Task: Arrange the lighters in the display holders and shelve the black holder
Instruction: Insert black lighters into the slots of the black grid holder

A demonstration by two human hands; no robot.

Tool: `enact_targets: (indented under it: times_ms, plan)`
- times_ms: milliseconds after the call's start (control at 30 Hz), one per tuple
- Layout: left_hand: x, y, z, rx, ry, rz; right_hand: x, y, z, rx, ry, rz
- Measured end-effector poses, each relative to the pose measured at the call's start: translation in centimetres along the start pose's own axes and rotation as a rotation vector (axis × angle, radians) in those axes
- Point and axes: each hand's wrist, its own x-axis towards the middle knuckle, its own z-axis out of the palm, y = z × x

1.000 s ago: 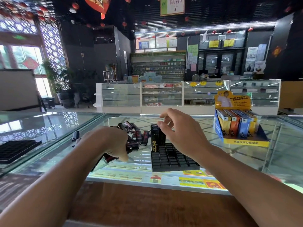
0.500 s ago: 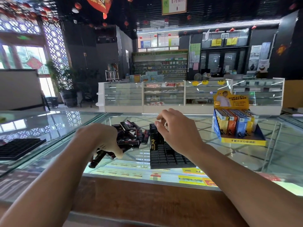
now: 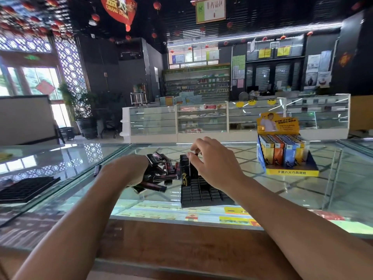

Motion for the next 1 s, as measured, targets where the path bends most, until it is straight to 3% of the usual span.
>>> enact_targets:
  times_ms: [100,167,300,433,833,1000]
  plan:
    - [1.1,-0.9,0.0,-0.067,0.207,-0.002,0.1,0.0,0.0,0.004,-0.006,0.005]
    - [1.2,-0.5,-0.3,-0.132,0.232,0.043,0.0,0.0,0.0,0.011,-0.009,0.007]
    - [0.5,0.4,-0.2,-0.275,-0.018,0.162,0.0,0.1,-0.1,0.033,-0.010,0.022]
    - [0.3,0.3,0.4,-0.210,-0.210,0.198,0.0,0.1,-0.2,0.039,-0.012,0.022]
    - [1.2,2.3,1.0,0.055,0.015,0.137,0.0,0.4,-0.1,0.053,-0.019,0.023]
    - [1.6,1.5,1.7,0.048,0.065,0.165,0.1,0.7,0.1,0.049,-0.018,0.021]
